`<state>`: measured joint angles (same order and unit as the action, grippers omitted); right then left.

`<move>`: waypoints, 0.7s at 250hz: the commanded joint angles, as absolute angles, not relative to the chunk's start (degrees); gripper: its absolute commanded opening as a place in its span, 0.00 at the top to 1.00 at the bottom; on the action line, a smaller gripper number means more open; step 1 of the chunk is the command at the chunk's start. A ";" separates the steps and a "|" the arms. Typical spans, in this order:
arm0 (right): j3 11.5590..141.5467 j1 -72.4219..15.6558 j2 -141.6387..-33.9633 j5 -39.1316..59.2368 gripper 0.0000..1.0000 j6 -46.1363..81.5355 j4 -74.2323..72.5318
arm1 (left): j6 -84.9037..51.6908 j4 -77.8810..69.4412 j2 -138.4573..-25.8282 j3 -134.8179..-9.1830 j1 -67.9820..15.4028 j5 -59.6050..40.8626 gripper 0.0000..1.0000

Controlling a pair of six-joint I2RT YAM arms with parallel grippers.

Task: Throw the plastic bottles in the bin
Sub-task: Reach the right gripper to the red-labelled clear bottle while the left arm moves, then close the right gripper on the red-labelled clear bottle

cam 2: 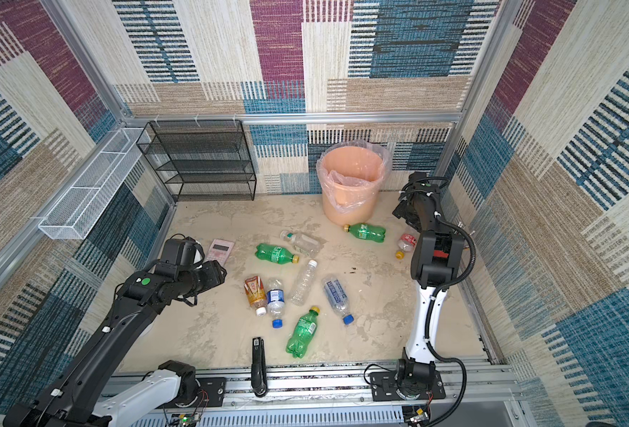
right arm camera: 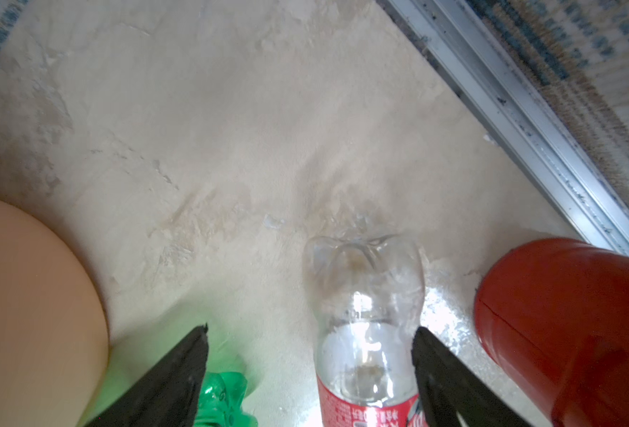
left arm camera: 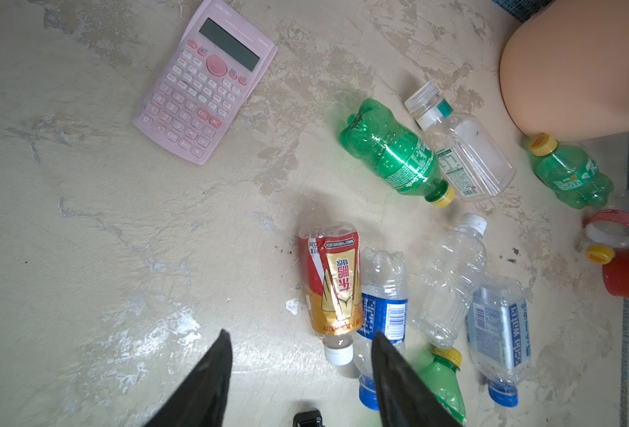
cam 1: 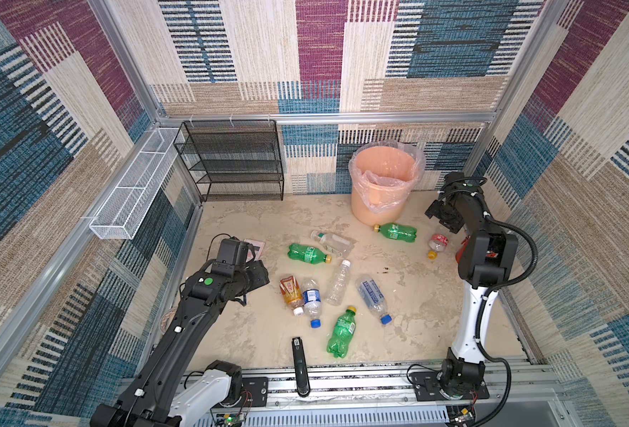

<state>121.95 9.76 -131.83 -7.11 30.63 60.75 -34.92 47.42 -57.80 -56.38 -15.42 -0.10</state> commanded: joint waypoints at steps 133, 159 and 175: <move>109.56 9.77 -127.87 0.53 0.56 26.75 57.39 | -36.12 49.25 -56.43 -58.00 -15.38 1.32 0.38; 102.22 9.59 -122.09 3.74 0.65 26.94 53.55 | -36.25 48.84 -56.44 -58.01 -15.38 1.05 0.38; 96.08 9.37 -117.06 6.44 0.67 27.90 50.02 | -36.40 48.47 -56.52 -58.10 -15.38 0.72 0.38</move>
<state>103.26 9.65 -124.09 0.84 27.16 56.51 -34.89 48.64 -56.53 -57.32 -15.42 1.13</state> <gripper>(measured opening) 0.368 0.619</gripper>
